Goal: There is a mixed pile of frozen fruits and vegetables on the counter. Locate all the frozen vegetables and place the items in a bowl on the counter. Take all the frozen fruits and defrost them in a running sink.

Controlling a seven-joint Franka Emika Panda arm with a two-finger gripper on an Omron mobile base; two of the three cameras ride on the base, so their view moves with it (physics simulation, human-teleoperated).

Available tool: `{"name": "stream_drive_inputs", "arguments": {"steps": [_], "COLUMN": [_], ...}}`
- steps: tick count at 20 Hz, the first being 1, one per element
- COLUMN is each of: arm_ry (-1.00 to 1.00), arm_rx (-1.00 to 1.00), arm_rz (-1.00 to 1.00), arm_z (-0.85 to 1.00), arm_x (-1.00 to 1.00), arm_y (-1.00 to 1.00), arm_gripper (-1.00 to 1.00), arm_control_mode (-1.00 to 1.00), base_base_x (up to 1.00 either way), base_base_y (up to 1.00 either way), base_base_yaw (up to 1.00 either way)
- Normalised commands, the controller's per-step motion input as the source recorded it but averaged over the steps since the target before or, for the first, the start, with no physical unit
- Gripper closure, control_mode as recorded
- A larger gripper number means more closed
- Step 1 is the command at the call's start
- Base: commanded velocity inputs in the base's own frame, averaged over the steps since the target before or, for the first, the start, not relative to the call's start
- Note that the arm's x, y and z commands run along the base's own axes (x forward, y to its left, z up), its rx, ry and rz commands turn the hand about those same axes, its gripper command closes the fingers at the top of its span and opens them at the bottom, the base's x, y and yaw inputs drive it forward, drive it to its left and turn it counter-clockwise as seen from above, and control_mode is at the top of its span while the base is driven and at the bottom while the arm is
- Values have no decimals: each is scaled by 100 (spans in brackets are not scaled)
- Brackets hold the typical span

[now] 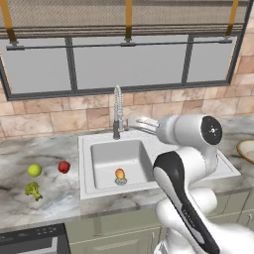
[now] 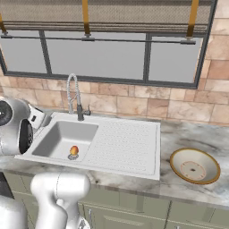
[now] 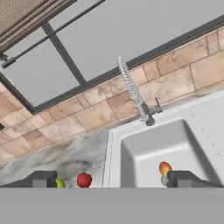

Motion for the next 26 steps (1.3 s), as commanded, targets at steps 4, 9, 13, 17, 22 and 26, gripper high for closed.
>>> {"name": "stream_drive_inputs", "arguments": {"steps": [4, 9, 13, 17, 22, 26], "arm_ry": [2, -2, 0, 0, 0, 21], "arm_rx": [10, 0, 0, 0, 0, 0], "arm_rz": [0, 2, 11, 23, 32, 17], "arm_z": [46, -6, -15, -12, -9, 9], "arm_x": [-93, -58, -5, 0, 6, 11], "arm_y": [-2, 23, 48, 44, 48, 47], "arm_gripper": [-100, -100, -100, -100, -100, -100], "arm_control_mode": [-100, -100, -100, -100, -100, -100], "base_base_x": [0, 0, 0, 0, 0, 0], "base_base_y": [0, 0, 0, 0, 0, 0], "base_base_yaw": [0, 0, 0, 0, 0, 0]}}
